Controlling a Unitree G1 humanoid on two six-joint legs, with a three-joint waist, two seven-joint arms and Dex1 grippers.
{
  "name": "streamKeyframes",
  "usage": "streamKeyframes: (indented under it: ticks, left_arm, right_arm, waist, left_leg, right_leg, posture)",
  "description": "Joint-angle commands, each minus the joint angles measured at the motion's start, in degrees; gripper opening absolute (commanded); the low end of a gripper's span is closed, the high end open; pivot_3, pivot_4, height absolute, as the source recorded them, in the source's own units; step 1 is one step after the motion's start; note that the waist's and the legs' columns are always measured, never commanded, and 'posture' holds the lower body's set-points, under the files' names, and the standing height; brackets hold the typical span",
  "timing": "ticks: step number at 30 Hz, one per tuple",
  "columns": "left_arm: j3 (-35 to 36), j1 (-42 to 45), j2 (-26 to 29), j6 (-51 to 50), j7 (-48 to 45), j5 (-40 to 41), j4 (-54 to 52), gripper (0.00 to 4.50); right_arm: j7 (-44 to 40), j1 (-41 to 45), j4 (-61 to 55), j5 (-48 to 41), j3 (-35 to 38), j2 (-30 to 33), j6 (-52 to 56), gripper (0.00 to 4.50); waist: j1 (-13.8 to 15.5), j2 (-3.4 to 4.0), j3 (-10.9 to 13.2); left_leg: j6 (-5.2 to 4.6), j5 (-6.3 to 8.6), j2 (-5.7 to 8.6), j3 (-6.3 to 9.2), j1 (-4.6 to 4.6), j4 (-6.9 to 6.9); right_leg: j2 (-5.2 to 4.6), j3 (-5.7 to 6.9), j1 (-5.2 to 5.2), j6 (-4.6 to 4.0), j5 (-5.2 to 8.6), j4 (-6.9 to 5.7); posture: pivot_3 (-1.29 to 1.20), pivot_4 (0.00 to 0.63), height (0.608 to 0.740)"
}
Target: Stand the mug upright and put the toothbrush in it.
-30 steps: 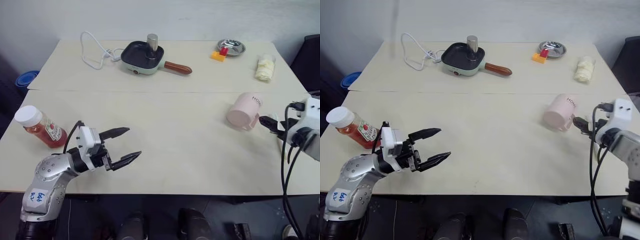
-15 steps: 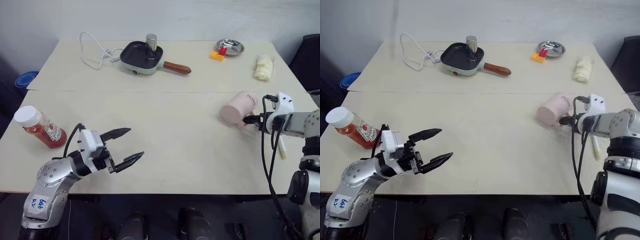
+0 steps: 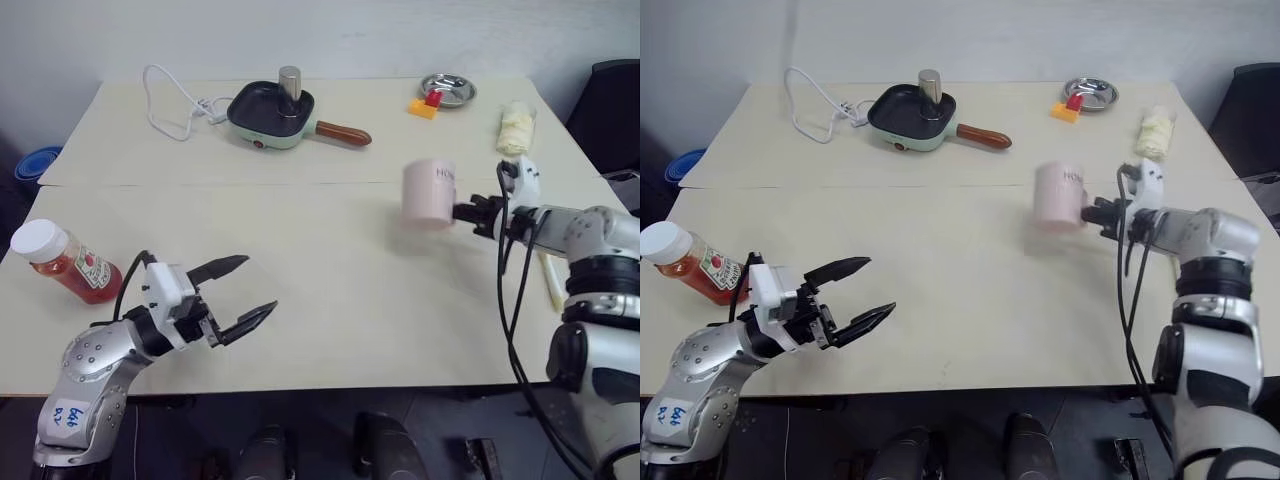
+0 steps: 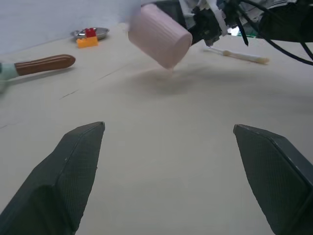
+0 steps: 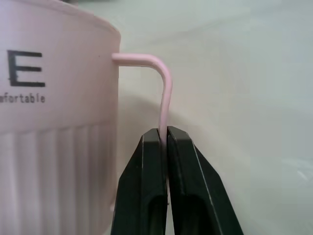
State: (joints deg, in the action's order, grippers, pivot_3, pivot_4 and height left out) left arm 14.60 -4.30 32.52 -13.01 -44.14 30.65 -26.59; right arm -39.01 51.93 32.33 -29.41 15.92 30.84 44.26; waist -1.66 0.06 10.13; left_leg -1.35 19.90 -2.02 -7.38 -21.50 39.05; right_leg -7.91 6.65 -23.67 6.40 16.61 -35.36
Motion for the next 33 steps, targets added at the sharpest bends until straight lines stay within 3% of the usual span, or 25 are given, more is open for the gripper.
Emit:
streamKeyframes:
  ticks: [1,4,8,10,14,15,27,33]
  left_arm:
    - [3.5,-2.3,-0.7,1.4,1.6,0.9,-1.6,4.5]
    - [4.1,-3.2,-1.1,2.0,2.6,0.3,-1.2,4.5]
    - [4.4,-2.7,-1.3,3.0,3.8,-0.5,-0.8,4.5]
    - [4.6,-2.5,-1.2,3.2,4.1,-0.6,-0.7,4.5]
    - [5.1,-2.5,-0.7,3.1,4.2,-0.2,-0.9,4.5]
    - [5.3,-2.6,-0.6,3.1,4.2,0.0,-1.0,4.5]
    - [4.6,-3.0,-1.2,1.8,2.8,1.8,0.5,4.5]
    - [4.7,-4.0,-0.4,1.8,0.0,2.3,2.4,4.5]
  right_arm:
    - [-9.3,-6.8,-10.4,2.5,-3.7,-8.0,-26.9,0.03]
    - [-15.0,-13.4,-8.3,10.9,-12.0,-15.3,-49.7,0.03]
    - [-8.3,-13.3,5.0,23.8,-19.3,-19.3,-70.3,0.03]
    - [-6.5,-12.1,9.8,25.6,-20.5,-20.2,-73.4,0.03]
    - [-13.4,-11.3,12.7,21.0,-19.9,-21.0,-72.0,0.03]
    - [-13.9,-11.2,12.9,20.6,-19.6,-20.8,-71.9,0.53]
    - [-18.4,-19.0,0.9,15.8,-14.4,-7.8,-65.2,4.48]
    - [-22.2,-36.9,-16.7,7.7,-5.0,4.8,-56.8,4.48]
  waist:
    - [0.0,-0.01,0.0]
    - [-0.1,-0.08,0.0]
    - [0.0,-0.05,0.0]
    - [-0.2,-0.06,0.0]
    - [-0.3,-0.07,0.0]
    - [-0.3,-0.07,0.0]
    - [0.0,-0.06,0.0]
    - [0.6,-0.05,0.0]
  left_leg:
    - [0.03,0.02,-0.01,0.01,0.02,0.0]
    - [0.15,0.08,-0.18,0.01,0.06,0.01]
    - [0.13,0.05,-0.1,-0.03,0.09,0.07]
    - [0.12,0.04,-0.06,-0.02,0.13,0.09]
    - [0.18,0.04,-0.21,0.0,0.29,0.09]
    - [0.2,0.04,-0.24,0.01,0.29,0.09]
    - [0.2,0.05,-0.24,0.04,0.26,0.08]
    - [0.19,0.07,-0.23,0.05,0.24,0.08]
  right_leg:
    - [0.03,0.0,0.01,0.0,0.0,0.01]
    - [0.22,-0.02,0.06,0.0,0.0,0.06]
    - [0.17,-0.16,0.04,-0.01,0.01,-0.04]
    - [0.12,-0.22,0.05,-0.01,0.01,-0.07]
    - [0.23,-0.23,0.17,-0.11,0.05,-0.11]
    - [0.26,-0.22,0.17,-0.13,0.07,-0.13]
    - [0.2,-0.22,0.15,-0.16,0.08,-0.13]
    - [0.19,-0.18,0.17,-0.15,0.08,-0.07]
  posture:
    - [0.0,0.15,0.74]
    - [0.0,0.15,0.74]
    - [0.0,0.15,0.74]
    - [0.0,0.15,0.74]
    - [0.0,0.15,0.74]
    - [0.0,0.15,0.74]
    - [0.0,0.15,0.74]
    - [0.0,0.15,0.74]
